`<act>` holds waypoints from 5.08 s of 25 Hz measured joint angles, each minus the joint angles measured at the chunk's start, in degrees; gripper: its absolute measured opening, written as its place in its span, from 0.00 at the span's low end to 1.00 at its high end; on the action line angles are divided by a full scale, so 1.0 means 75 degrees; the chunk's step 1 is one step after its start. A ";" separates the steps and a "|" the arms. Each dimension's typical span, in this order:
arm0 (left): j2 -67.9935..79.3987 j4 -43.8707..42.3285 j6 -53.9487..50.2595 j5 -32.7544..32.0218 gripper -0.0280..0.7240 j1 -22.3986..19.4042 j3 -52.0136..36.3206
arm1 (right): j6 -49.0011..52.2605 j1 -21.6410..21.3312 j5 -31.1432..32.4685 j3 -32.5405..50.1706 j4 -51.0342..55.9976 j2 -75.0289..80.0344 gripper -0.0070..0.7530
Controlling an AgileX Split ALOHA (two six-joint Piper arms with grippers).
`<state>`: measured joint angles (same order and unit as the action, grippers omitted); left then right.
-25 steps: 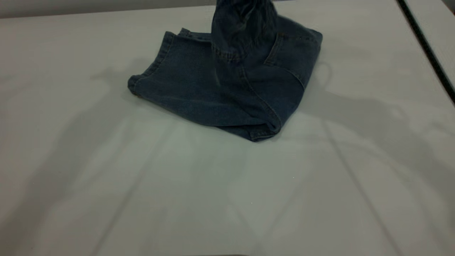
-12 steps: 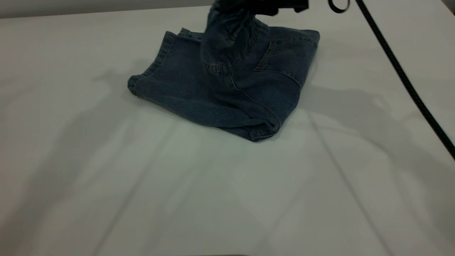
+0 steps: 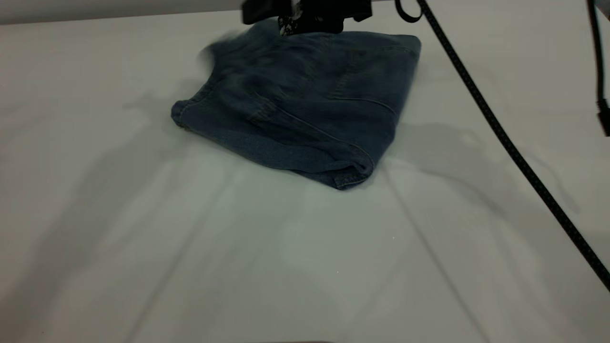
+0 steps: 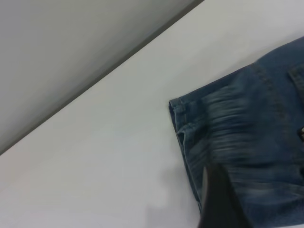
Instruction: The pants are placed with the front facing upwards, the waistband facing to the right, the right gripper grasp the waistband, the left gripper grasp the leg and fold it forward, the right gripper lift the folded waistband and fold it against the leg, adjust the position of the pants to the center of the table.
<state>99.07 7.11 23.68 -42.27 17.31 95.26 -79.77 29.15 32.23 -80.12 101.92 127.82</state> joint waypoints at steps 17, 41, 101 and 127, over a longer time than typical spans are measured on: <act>-0.0696 -0.0189 0.0027 0.0050 0.53 0.0000 0.0000 | 1.1523 0.1090 0.1622 -0.3033 -1.1088 0.0092 0.73; -0.1398 -0.0499 -0.0221 -0.0406 0.53 0.0000 0.0000 | 1.8812 0.1144 0.2775 -0.5683 -1.1931 0.2931 0.63; -0.2960 -0.0499 -0.0214 -0.1243 0.53 0.0000 0.0000 | 1.1188 0.2754 0.5200 -0.5714 -1.3589 -0.1206 0.63; -0.6706 -0.0501 -0.0586 -0.3214 0.48 0.0000 -0.2785 | 1.1218 0.2754 0.5443 -0.1556 -1.4885 -0.8240 0.63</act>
<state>48.77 3.35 19.28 -66.38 17.31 74.38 4.36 49.80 73.05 -91.79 -9.72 66.01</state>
